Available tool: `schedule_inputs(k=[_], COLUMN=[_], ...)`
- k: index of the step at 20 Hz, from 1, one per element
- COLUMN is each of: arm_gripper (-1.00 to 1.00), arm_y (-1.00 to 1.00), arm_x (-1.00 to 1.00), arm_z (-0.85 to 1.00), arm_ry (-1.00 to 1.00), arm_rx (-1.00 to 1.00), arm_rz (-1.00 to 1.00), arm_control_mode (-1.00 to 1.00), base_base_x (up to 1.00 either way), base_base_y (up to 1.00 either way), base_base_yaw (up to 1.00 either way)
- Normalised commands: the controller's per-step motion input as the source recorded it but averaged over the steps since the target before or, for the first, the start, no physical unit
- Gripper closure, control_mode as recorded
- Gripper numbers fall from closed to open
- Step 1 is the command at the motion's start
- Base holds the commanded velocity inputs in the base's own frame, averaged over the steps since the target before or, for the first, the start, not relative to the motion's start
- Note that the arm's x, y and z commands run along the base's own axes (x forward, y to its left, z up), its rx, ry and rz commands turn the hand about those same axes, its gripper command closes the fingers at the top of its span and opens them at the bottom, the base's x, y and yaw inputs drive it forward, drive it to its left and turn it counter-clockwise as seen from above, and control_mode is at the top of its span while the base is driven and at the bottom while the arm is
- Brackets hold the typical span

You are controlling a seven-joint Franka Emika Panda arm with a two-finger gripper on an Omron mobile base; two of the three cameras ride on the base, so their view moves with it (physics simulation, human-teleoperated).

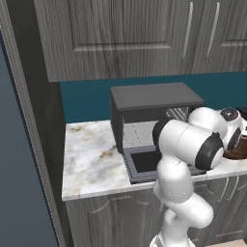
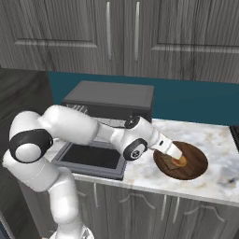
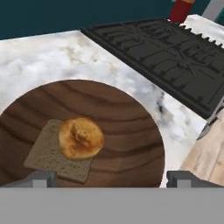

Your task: Pick up the heated bread from the toaster oven and place it in the bowl. Then move the bread bowl to the dining counter.

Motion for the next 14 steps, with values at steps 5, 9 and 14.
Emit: schedule_inputs(k=[5,9,14], arm_gripper=[-1.0,-1.0,-1.0], arm_y=[0.0,-0.09,-0.26], arm_x=[-0.28,-0.89,-0.19], arm_z=[0.44,-0.16,0.63], arm_ry=[-0.05,-0.21,0.01], arm_rx=[0.42,0.56,0.2], arm_rz=[-0.14,-0.29,-0.19], arm_control_mode=[-1.0,-1.0,-1.0], base_base_x=[0.0,0.0,0.0], base_base_y=[0.0,0.0,0.0], base_base_yaw=[0.0,0.0,0.0])
